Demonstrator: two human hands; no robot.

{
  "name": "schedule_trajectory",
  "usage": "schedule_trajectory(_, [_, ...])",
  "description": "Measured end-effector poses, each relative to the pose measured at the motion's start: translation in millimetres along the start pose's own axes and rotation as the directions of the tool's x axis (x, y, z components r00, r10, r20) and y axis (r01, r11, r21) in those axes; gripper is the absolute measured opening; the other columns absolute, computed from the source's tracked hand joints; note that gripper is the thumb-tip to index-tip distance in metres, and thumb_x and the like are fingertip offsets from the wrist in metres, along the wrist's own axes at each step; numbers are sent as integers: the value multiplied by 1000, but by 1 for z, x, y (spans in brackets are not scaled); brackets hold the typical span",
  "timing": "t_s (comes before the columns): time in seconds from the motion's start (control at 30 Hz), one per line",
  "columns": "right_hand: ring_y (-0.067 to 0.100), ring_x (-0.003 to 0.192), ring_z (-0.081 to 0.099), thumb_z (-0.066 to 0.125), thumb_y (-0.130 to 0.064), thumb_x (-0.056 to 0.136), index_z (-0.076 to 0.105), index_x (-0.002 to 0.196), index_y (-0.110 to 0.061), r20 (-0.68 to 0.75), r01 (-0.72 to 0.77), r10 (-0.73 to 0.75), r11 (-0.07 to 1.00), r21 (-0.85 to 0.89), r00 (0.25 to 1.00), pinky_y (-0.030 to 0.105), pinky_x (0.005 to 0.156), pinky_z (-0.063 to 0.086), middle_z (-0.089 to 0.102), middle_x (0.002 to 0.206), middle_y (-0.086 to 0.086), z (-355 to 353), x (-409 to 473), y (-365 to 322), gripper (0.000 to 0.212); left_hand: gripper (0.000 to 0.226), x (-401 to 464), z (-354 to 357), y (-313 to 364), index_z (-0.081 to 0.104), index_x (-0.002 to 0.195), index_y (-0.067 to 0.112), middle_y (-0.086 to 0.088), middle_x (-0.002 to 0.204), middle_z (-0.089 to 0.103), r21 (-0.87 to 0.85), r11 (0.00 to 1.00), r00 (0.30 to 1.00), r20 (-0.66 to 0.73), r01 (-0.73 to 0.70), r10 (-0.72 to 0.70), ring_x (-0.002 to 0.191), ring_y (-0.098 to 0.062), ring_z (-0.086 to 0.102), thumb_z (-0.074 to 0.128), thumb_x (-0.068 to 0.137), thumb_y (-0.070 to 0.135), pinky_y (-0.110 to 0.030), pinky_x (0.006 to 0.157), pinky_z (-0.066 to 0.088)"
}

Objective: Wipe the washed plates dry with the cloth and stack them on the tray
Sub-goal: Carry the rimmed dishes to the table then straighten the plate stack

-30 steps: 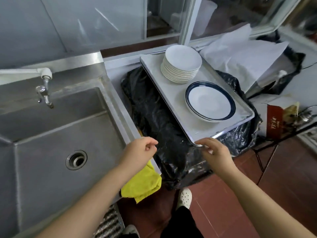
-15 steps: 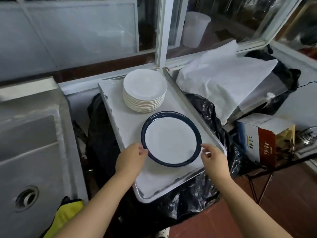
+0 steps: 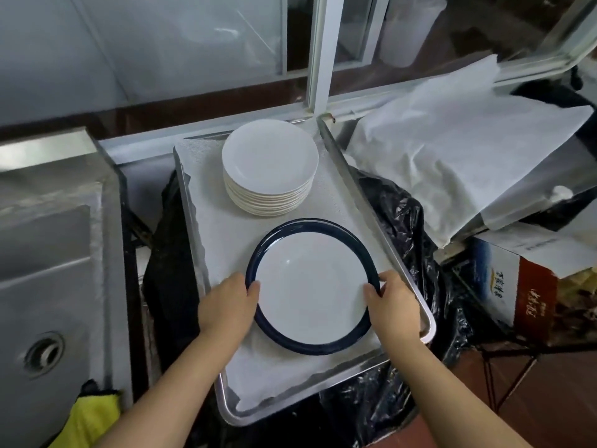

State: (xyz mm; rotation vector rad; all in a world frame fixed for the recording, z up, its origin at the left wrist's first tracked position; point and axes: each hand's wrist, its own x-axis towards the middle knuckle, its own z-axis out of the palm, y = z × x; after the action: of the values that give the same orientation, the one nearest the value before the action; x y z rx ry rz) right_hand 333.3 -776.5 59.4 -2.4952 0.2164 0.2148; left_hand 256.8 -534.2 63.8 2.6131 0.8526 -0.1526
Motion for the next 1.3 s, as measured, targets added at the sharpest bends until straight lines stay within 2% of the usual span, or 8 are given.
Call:
schedule_trajectory(0.13, [23,67,60,52,-27,95,51,103,-18,-24,6,-6,1000,24,1000,37,58,49,60,77,0,5,0,2,12,34,-2,3,0,38,69,20,8,65,46,-24,999,998,-53,-22,21,53,-8,41,40,98,38,-25,44,23])
schedule_trajectory(0.3, [16,59,55,52,-25,95,54,106,-17,-63,30,-27,998,55,998,28,49,33,57,70,-4,7,6,5,14,32,3,1,3,45,74,17,3,71,51,-32,997,992,-104,-69,66,59,-16,48,41,98,38,-28,46,26])
schedule_trajectory(0.47, [11,54,52,53,-24,94,51,99,-20,-62,52,-50,998,29,997,25,45,28,54,61,-6,7,9,4,6,32,9,3,2,43,75,17,4,73,49,2,997,992,-100,-76,76,61,-17,48,39,98,39,-28,47,25])
schedule_trajectory(0.67, [14,60,55,55,-26,92,50,104,-21,-27,69,-68,997,35,997,28,50,35,56,71,-8,4,13,6,14,33,13,2,0,40,72,20,6,69,49,20,997,996,-60,-69,70,58,-15,48,39,97,42,-26,46,28])
schedule_trajectory(0.77, [13,68,58,54,-30,91,48,108,-24,36,42,-46,995,93,998,32,62,43,58,82,-12,4,16,2,20,33,16,2,1,40,71,21,5,68,51,-73,997,999,-49,-6,2,57,-13,48,45,93,45,-25,45,27])
schedule_trajectory(0.93, [11,65,54,52,-39,89,56,84,-20,152,-130,95,962,239,984,26,53,35,58,71,-7,11,23,-3,20,30,24,9,12,52,82,20,4,74,60,-342,930,985,152,135,-86,66,-11,55,47,92,48,-26,50,34])
schedule_trajectory(1.13, [7,57,51,52,-38,89,55,78,-23,137,-175,141,945,277,981,22,49,33,56,65,-8,18,25,-6,19,30,23,17,15,57,85,14,1,75,61,-434,889,988,105,145,-110,70,-17,57,51,92,42,-29,55,39])
schedule_trajectory(1.3, [11,56,49,52,-42,88,54,76,-22,90,-160,141,953,259,986,25,50,35,53,62,-7,4,5,-10,23,32,13,-1,13,53,74,16,1,67,57,-414,907,996,59,83,-65,62,-16,54,52,91,44,-27,48,33])
